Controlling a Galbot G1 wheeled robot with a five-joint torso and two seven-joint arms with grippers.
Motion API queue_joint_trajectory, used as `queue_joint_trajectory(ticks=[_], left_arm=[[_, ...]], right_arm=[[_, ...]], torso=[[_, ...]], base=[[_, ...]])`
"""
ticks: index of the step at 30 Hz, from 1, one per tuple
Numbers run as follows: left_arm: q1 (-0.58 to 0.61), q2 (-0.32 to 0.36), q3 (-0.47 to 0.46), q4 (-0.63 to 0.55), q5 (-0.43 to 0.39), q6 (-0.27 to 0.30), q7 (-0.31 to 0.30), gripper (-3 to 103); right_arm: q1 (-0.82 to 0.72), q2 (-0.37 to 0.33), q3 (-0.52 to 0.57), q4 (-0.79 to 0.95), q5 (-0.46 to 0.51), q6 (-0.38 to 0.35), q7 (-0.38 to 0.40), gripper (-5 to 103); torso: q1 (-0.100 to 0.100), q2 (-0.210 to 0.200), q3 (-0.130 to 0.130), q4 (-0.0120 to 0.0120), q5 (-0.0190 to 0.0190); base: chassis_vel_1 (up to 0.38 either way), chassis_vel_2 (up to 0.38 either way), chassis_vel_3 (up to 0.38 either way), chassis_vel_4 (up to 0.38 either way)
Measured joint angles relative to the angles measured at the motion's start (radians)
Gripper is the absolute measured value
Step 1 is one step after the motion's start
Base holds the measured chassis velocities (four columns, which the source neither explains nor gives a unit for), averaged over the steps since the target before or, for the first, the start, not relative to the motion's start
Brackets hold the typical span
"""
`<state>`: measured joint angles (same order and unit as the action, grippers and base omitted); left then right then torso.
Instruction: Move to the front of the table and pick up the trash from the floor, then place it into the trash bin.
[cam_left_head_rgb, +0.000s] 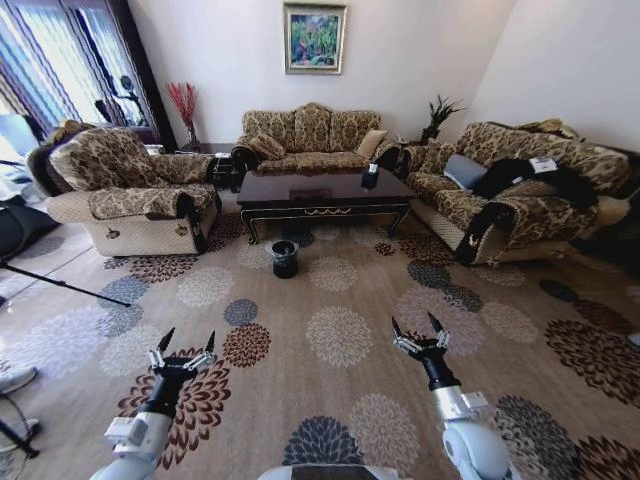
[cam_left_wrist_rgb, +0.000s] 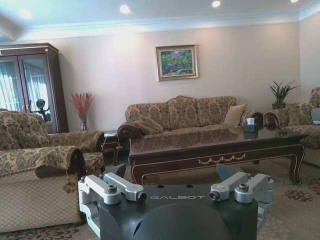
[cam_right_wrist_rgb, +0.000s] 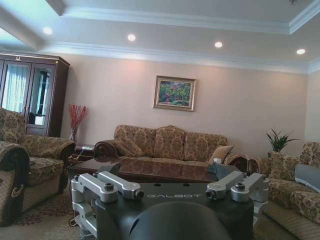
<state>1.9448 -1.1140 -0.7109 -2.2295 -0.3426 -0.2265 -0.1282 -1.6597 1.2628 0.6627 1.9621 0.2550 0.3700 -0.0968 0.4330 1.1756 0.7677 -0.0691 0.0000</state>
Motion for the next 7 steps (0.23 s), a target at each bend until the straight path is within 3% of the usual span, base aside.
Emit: queue_joint_trajectory(ticks=[7], left_arm=[[0.000, 0.000, 0.000, 0.000, 0.000, 0.000, 0.000, 100]], right_arm=[[0.000, 0.000, 0.000, 0.000, 0.000, 0.000, 0.000, 100]], torso=[[0.000, -0.001, 0.000, 0.0000, 0.0000]], base=[[0.000, 0.000, 0.000, 0.000]])
